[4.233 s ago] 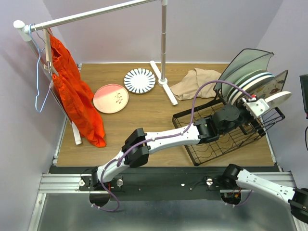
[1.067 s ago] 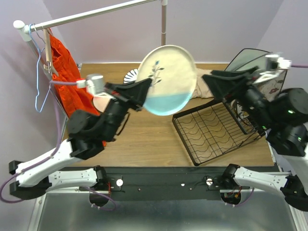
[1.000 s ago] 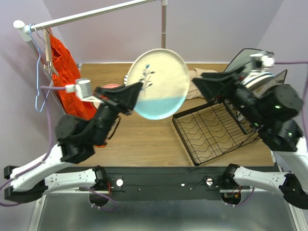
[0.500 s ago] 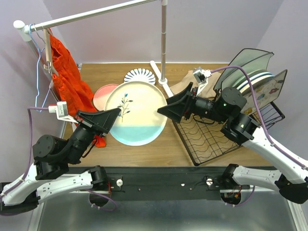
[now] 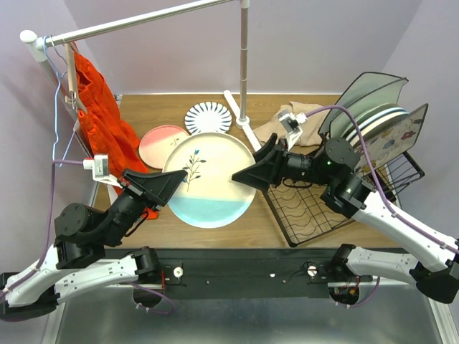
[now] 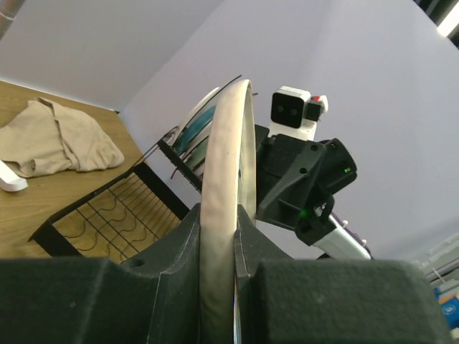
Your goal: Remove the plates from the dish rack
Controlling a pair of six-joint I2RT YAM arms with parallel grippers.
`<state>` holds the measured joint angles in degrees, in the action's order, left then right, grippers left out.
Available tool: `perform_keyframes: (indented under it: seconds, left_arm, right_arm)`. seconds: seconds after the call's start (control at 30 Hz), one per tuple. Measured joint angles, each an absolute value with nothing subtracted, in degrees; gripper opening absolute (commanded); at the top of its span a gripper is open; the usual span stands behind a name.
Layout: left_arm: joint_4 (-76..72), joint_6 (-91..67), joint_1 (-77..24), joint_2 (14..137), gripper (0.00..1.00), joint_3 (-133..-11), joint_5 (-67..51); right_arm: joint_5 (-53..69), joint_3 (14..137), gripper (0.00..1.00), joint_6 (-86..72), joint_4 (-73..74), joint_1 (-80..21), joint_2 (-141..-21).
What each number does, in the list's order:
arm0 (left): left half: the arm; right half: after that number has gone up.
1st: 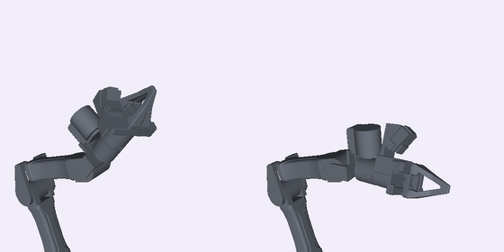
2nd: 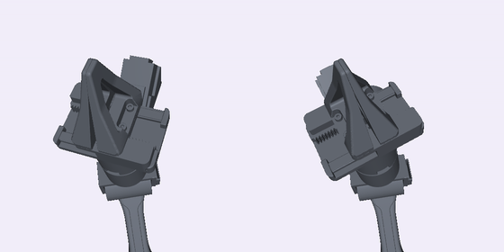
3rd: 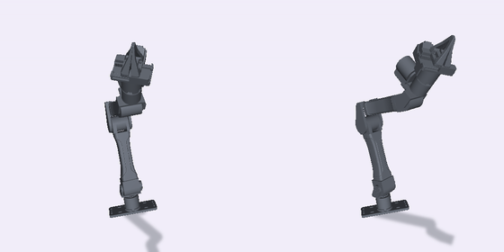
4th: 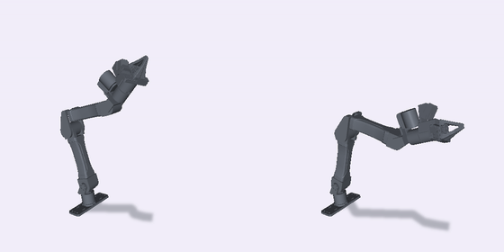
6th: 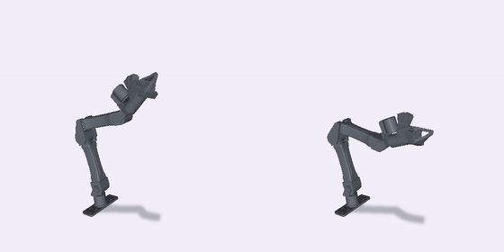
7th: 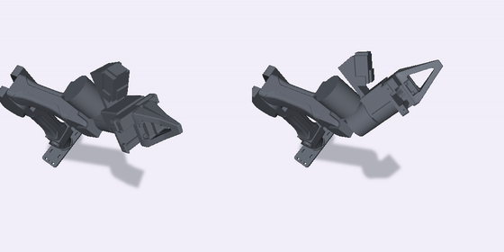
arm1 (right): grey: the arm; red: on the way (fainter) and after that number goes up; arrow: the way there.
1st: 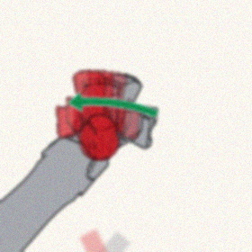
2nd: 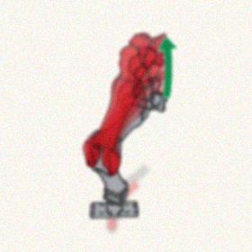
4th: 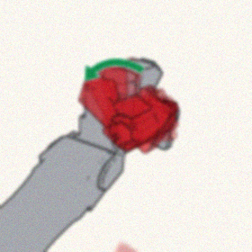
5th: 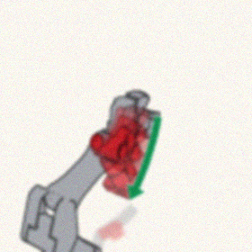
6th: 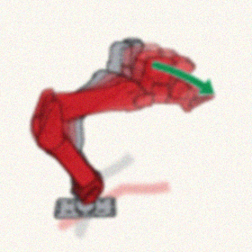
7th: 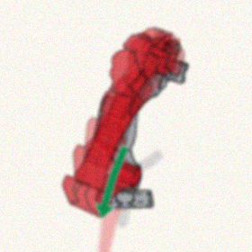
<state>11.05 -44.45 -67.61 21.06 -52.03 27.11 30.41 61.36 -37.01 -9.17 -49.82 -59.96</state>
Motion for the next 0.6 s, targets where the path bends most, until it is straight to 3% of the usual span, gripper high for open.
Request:
perform_keyframes:
  seconds: [0.13, 0.17, 0.2, 0.3, 0.4, 0.57, 0.6]
  left_arm:
    - [10.94, -45.69, -67.61, 20.93, 0.00, -51.96, 25.80]
    - [10.87, -45.89, -67.64, 20.78, 0.00, -51.92, 25.54]
    - [10.83, -45.87, -67.64, 20.51, 0.00, -51.90, 25.02]
    - [10.44, -43.72, -67.75, 20.01, 0.00, -51.77, 23.07]
    - [10.87, -43.92, -67.79, 19.92, 0.32, -51.31, 23.38]
    - [8.93, -47.24, -67.88, 19.79, 0.46, -50.87, 25.12]
    - [8.47, -48.01, -67.88, 19.55, 0.53, -50.85, 25.87]
  right_arm:
    - [32.49, 59.55, 0.27, -39.31, -12.58, -49.80, -59.72]
    - [33.17, 58.67, 0.17, -40.56, -14.15, -49.80, -59.53]
    - [33.58, 58.15, 0.01, -41.74, -15.09, -49.78, -59.35]
    - [33.50, 56.66, 0.01, -47.70, -15.88, -49.69, -58.98]
    - [33.47, 55.83, 0.01, -49.71, -16.95, -49.52, -58.78]
    - [32.71, 55.51, 0.01, -50.96, -16.71, -49.60, -57.56]
    - [32.34, 55.22, 0.01, -51.27, -16.60, -49.63, -57.14]
